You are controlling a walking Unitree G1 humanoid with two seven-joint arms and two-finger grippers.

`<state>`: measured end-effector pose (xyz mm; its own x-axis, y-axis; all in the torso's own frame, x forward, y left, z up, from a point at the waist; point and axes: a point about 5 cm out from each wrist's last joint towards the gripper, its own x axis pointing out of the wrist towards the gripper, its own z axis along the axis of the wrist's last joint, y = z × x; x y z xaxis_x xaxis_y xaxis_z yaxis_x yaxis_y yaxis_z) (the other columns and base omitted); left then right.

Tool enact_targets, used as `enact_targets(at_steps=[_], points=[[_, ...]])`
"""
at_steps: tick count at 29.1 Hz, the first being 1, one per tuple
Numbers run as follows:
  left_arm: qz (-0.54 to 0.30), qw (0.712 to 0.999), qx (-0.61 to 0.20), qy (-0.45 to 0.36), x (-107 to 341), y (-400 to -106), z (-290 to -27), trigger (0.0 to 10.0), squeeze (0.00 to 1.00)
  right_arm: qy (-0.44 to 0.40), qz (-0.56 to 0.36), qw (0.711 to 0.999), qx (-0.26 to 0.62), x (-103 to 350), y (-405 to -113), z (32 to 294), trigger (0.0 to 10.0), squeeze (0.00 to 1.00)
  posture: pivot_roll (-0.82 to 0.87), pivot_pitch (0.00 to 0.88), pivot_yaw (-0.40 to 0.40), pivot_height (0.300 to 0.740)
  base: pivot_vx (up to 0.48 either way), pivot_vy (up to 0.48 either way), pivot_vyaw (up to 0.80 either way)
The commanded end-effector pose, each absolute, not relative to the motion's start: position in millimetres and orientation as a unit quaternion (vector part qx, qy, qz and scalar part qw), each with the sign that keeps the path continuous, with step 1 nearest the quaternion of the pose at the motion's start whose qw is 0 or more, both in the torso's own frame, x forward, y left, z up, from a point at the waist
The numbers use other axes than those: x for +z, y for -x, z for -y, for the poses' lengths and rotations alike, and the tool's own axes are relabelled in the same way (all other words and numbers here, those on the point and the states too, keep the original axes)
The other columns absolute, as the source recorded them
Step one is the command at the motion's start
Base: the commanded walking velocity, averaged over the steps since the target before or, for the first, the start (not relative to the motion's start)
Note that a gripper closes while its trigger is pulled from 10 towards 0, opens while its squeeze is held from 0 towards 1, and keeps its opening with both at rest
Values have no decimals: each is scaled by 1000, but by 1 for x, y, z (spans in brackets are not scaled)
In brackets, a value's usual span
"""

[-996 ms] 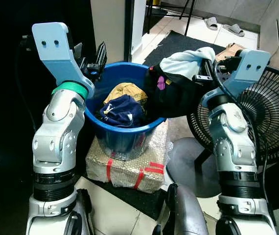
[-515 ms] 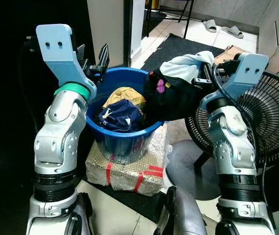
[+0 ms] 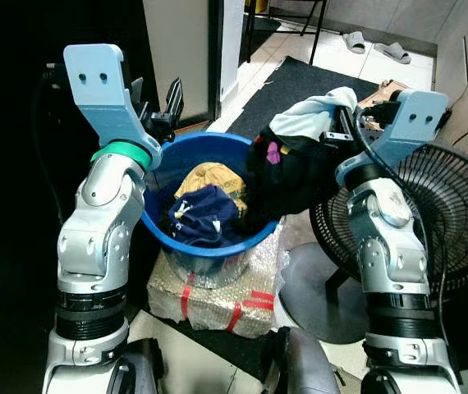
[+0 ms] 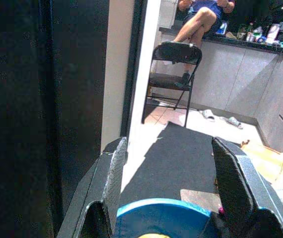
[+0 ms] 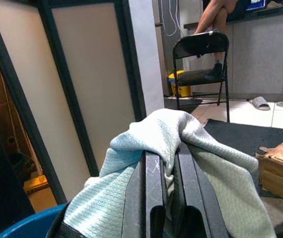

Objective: Clothes washing

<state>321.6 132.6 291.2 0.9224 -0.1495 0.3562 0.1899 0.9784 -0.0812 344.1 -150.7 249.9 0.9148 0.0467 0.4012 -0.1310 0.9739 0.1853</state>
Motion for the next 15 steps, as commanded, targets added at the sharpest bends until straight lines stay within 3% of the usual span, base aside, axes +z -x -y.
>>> enact_targets(at_steps=[1,15], points=[[168,981,-85,53,287,-323,-132,10000,0,-108,204,972,50,252,-343,149,10000,0,59,6,-10,619,0,0,0],[168,980,-88,55,286,-323,-129,10000,0,-108,205,971,57,253,-343,146,10000,0,55,0,-14,664,0,0,0]])
